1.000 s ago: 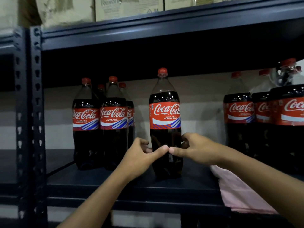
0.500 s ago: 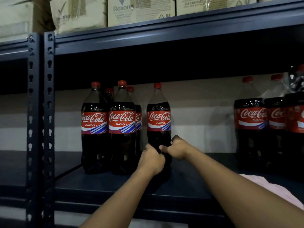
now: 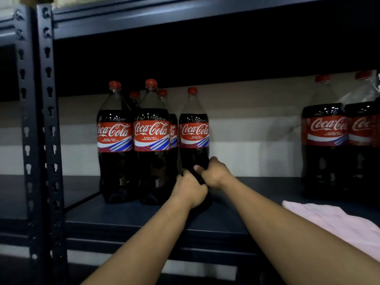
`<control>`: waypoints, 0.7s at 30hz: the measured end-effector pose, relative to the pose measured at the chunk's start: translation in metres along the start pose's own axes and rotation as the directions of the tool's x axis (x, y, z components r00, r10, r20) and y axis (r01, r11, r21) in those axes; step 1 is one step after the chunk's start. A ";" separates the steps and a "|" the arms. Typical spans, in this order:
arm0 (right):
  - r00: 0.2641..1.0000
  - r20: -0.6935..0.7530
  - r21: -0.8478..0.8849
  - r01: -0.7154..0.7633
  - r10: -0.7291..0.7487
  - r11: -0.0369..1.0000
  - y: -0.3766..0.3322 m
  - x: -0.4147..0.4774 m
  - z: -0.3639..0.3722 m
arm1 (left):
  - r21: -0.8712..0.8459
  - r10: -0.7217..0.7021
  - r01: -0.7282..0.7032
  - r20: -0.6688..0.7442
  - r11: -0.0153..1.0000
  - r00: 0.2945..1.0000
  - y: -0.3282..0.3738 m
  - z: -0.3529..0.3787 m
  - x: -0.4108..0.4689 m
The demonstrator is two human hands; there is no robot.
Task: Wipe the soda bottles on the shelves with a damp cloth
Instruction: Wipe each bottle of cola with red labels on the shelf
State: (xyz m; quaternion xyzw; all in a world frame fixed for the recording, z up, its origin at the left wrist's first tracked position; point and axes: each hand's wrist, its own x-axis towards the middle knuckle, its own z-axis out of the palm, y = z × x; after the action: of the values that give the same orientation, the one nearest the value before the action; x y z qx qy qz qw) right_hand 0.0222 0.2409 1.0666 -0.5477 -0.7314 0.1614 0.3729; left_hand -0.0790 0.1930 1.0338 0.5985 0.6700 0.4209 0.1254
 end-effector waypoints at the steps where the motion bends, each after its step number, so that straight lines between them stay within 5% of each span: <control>1: 1.000 0.001 0.003 -0.002 0.002 1.000 0.000 0.000 0.001 | -0.003 0.003 -0.003 -0.001 1.000 1.000 0.000 0.000 0.000; 9: 1.000 -0.005 0.026 -0.009 0.009 1.000 0.004 -0.005 0.006 | 0.091 0.021 -0.023 0.015 0.996 1.000 0.002 -0.002 -0.007; 14: 0.993 -0.091 -0.133 0.058 -0.071 0.989 -0.007 -0.030 -0.014 | 0.188 0.151 -0.140 -0.043 0.972 0.988 0.017 -0.008 -0.035; 21: 0.947 -0.237 -0.242 0.160 -0.218 0.957 -0.006 -0.065 -0.114 | -0.085 0.339 -0.347 -0.098 0.934 0.936 0.065 0.007 -0.041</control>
State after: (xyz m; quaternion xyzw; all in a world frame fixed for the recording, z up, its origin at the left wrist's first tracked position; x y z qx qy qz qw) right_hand 0.1090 0.1590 1.1228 -0.5288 -0.7386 -0.0304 0.4170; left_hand -0.0187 0.1540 1.0626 0.6813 0.5377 0.4939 0.0524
